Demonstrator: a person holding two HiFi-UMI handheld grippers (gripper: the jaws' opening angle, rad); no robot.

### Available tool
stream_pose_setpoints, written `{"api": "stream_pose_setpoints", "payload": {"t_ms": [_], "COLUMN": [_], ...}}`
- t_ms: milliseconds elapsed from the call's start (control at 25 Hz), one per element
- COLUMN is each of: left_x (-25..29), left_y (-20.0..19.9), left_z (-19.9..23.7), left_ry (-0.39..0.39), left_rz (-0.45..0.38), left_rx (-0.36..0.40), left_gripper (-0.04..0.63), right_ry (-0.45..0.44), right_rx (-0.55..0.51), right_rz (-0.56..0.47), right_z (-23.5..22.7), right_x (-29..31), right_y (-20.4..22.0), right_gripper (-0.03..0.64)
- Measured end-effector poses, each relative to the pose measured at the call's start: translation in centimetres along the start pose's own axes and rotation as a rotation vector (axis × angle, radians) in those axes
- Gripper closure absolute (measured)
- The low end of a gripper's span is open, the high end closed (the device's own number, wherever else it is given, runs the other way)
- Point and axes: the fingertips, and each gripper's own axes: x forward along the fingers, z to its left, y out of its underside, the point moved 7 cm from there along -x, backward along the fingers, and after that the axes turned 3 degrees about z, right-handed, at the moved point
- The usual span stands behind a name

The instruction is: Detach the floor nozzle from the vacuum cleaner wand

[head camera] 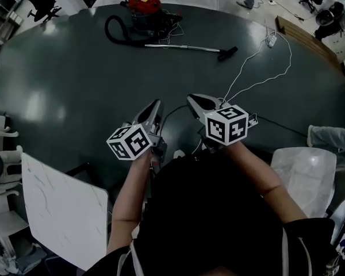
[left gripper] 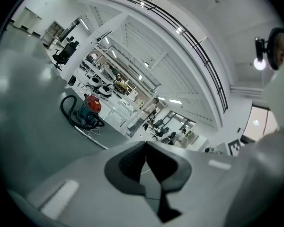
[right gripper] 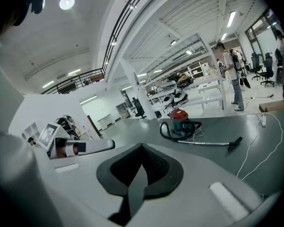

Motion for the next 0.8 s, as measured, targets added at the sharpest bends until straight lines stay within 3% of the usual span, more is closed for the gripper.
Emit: {"api": "stream_pose_setpoints", "payload": {"t_ms": [160, 360, 800], "left_x": [-1.0, -2.2, -1.9], "left_y": [-0.3, -0.2, -1.4], "left_z": [0.2, 1.4, 5.1], "left_ry": [0.043, 0.018, -0.030], "left_rz": [-0.029, -0.006, -0.032], "left_rx": [0.042, 0.088, -0.003], "left_gripper": [0.588, 0.588, 0.588], "right_ry": [0.001, 0.017, -0.070], "right_rx": [0.004, 0.007, 0.057], "right_rz": [0.035, 0.058, 0.048], "right_z": [0.5, 1.6, 0.9], "right_x": [0.9, 2.0, 6.1], "right_y": [0.9, 2.4, 1.0], "right_gripper": [0.621, 0.620, 0.618]}}
